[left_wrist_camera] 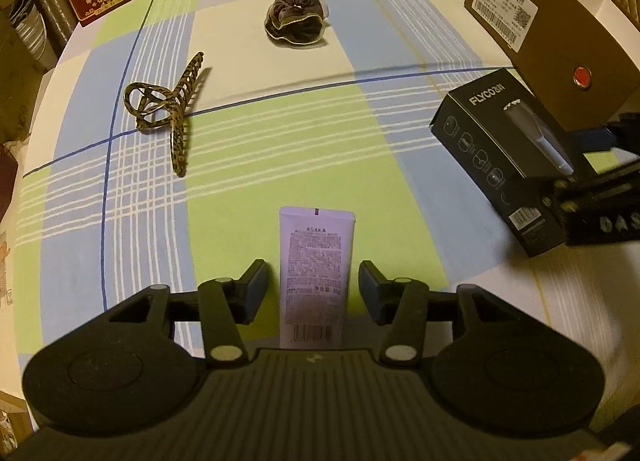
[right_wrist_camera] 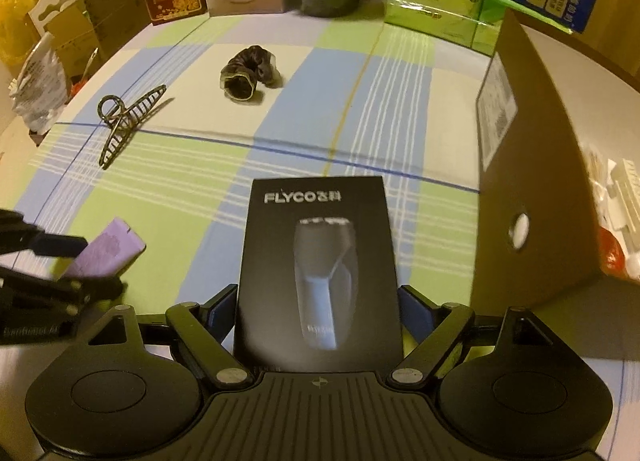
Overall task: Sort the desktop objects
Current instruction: 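Carry the FLYCO box and lavender tube with both tools over the brown box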
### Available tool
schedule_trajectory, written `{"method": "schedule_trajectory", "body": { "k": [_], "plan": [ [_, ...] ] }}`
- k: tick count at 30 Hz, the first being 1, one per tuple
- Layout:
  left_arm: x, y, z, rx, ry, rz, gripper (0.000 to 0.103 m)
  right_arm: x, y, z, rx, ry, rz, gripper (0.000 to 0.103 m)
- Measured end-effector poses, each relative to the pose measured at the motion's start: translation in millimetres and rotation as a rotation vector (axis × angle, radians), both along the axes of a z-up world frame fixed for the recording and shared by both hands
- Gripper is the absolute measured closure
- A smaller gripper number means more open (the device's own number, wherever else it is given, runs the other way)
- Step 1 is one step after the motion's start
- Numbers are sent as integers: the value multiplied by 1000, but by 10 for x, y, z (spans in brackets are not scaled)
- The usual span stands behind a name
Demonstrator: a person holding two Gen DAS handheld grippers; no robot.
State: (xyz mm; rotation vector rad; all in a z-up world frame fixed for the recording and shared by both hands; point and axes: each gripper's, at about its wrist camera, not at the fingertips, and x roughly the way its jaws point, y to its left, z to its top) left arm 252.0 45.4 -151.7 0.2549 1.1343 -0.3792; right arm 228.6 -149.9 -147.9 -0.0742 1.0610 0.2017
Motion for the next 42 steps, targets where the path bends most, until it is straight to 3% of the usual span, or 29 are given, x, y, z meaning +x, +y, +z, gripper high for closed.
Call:
{"method": "schedule_trajectory", "body": {
  "k": [3, 5, 14, 24, 36, 38, 39, 42],
  "plan": [
    [-25, 6, 0, -6, -11, 10, 61, 57, 36, -58, -21, 3, 7, 22],
    [-44, 4, 11, -12, -17, 18, 71, 72, 35, -82, -22, 3, 8, 26],
    [-96, 25, 23, -17, -13, 60, 72, -37, 4, -60, -9, -7, 49, 27],
    [-251, -34, 73, -24, -5, 114, 72, -348, -198, 166, 52, -16, 93, 27],
    [-445, -345, 516, -82, -93, 107, 73, -773, -725, 580, 139, -64, 91, 27],
    [-471, -410, 608, -99, -108, 97, 97, -833, -845, 644, 152, -77, 79, 27],
    [-481, -441, 651, -121, -111, 89, 103, -862, -899, 672, 157, -82, 74, 27],
    [-505, -581, 738, -125, -137, 62, 103, -933, -1038, 723, 165, -94, 63, 27]
  ]
}}
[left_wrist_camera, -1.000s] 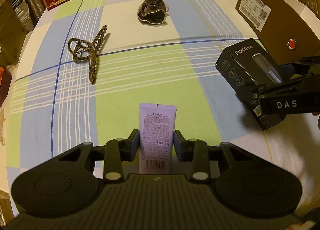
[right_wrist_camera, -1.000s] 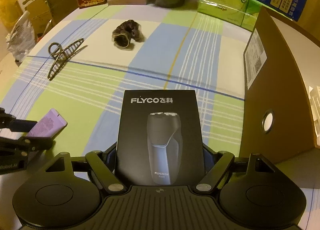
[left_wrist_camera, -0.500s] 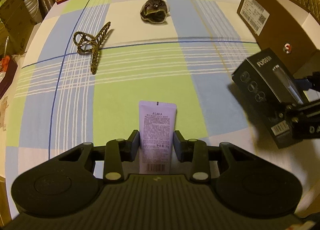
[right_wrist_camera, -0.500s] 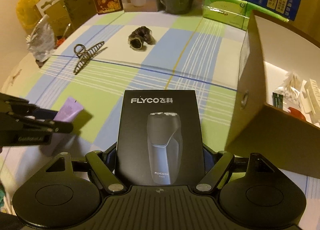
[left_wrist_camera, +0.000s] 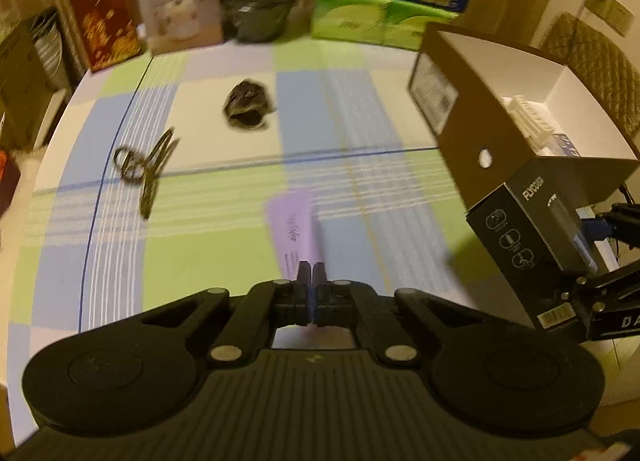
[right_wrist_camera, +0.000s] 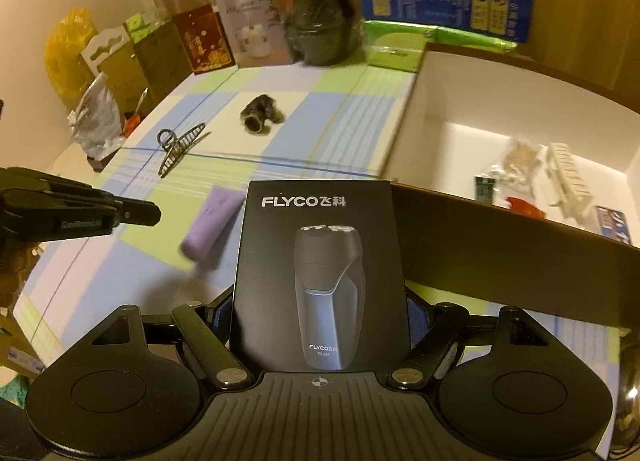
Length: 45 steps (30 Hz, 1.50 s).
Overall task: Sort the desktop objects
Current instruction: 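Carry the FLYCO box and lavender tube with both tools over the brown box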
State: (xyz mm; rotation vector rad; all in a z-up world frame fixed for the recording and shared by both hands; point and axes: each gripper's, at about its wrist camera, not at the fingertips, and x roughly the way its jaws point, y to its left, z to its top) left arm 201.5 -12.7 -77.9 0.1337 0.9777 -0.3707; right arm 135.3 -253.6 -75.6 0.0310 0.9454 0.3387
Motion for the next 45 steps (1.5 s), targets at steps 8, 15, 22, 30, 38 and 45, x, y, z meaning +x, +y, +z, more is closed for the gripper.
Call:
{"method": "schedule_trajectory", "body": {
  "k": [8, 15, 22, 30, 38, 45],
  "plan": [
    [48, -145, -207, 40, 58, 30, 88, -96, -255, -4, 10, 14, -23, 27],
    [341, -215, -346, -6, 110, 83, 72, -133, -379, -18, 12, 25, -52, 27],
    [708, -389, -619, 36, 139, 90, 69, -175, -521, -13, 6, 36, -105, 27],
    [731, -412, -782, 99, 138, 23, 76, -185, -639, -47, 8, 53, -146, 27],
    [413, -318, -671, 80, 145, -29, 77, -189, -743, -35, 23, 51, -156, 27],
    [167, -254, -210, 3, 75, -22, 77, -244, -874, 39, 28, 35, -153, 27]
  ]
}}
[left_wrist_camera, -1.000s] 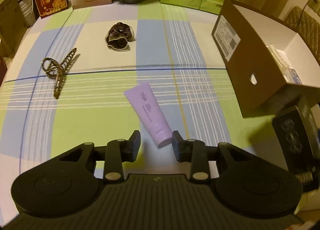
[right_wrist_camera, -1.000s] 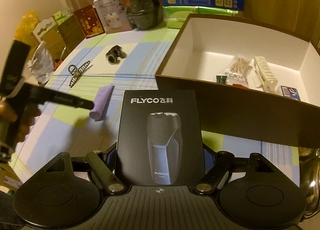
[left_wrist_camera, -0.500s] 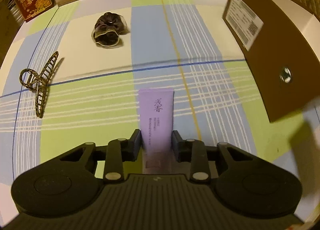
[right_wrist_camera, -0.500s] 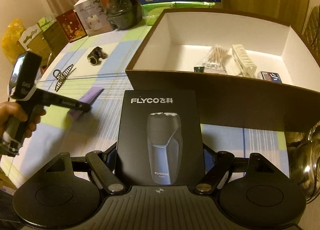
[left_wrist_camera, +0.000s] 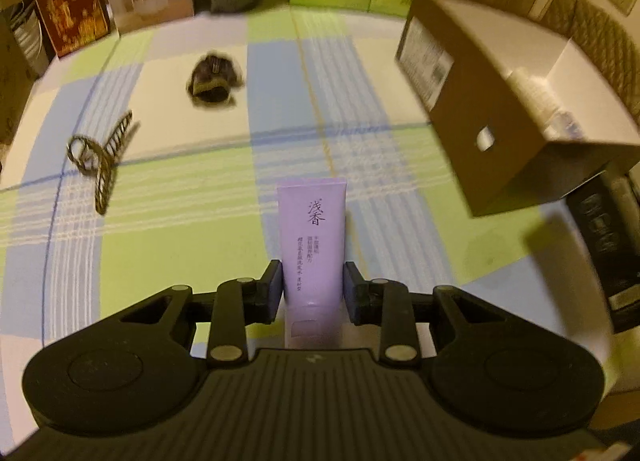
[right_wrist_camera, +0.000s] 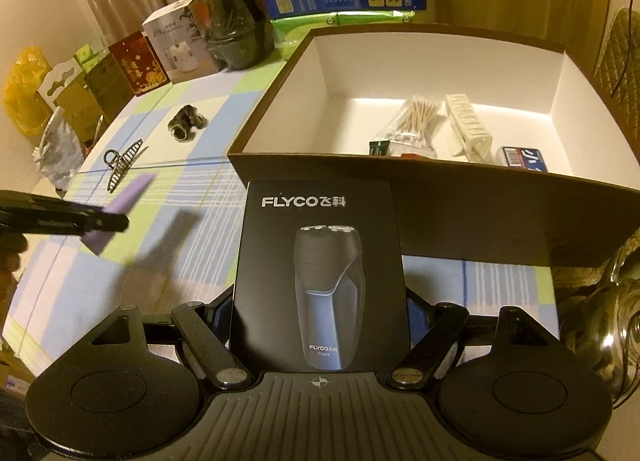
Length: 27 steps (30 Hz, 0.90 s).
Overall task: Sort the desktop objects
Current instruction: 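Carry the FLYCO box and lavender tube with both tools over the brown box, then lower and open both tools to release the FLYCO box and tube inside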
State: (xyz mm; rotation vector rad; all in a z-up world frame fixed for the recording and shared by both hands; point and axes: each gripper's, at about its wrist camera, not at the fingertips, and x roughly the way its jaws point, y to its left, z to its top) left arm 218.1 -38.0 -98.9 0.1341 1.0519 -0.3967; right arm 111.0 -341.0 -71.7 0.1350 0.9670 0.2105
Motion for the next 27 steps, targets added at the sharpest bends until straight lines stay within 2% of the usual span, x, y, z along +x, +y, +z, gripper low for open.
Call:
{"method": "schedule_trajectory", "body": {
  "k": [8, 13, 19, 27],
  "plan": [
    [-212, -294, 572, -99, -106, -54, 77, -107, -317, 237, 24, -49, -8, 27],
    [-214, -649, 795, -152, -151, -111, 77, -42, -669, 479, 25, -109, -48, 27],
    [-62, -1207, 921, -187, -188, -173, 77, 257, -1086, 691, -10, -174, -90, 27],
    [268, -1962, 862, -147, -201, -219, 77, 850, -1435, 667, -75, -180, -112, 27]
  ]
}}
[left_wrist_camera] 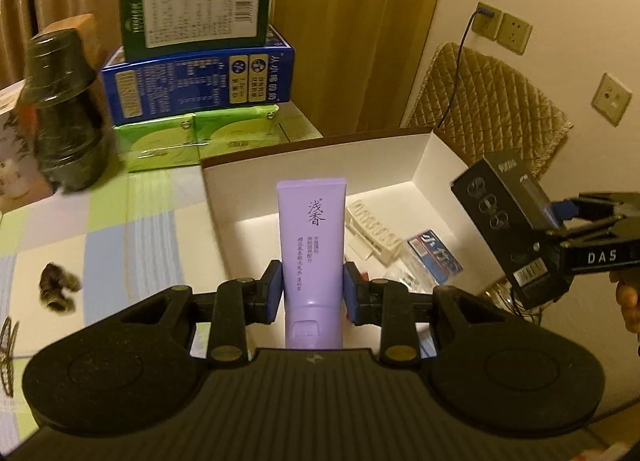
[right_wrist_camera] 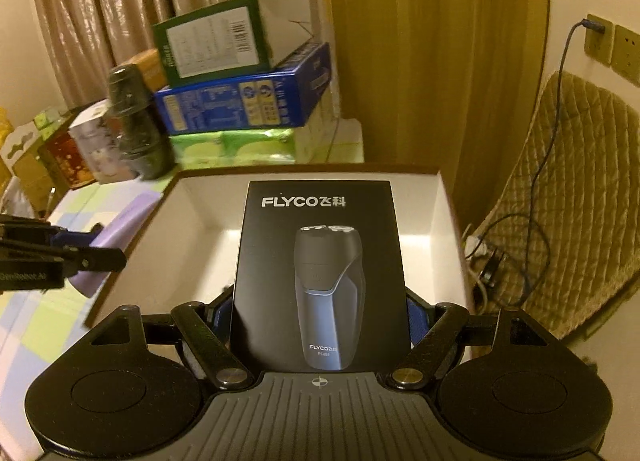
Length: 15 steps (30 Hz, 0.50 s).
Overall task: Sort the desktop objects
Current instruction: 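Lower and open both tools to release the FLYCO box and tube inside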
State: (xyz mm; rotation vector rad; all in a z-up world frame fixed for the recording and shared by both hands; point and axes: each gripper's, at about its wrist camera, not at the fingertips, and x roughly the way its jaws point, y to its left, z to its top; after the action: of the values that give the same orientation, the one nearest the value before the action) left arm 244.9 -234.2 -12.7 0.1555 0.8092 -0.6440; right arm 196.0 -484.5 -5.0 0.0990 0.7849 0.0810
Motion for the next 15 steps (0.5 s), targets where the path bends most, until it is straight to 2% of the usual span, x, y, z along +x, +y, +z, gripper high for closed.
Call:
{"method": "schedule_trajectory", "body": {
  "k": [6, 15],
  "plan": [
    [380, -357, -249, 73, 48, 43, 77, 426, -146, -189, -21, 42, 0, 27],
    [844, -660, -638, 185, 101, 109, 77, 799, -251, -449, -40, 107, 17, 27]
  ]
}}
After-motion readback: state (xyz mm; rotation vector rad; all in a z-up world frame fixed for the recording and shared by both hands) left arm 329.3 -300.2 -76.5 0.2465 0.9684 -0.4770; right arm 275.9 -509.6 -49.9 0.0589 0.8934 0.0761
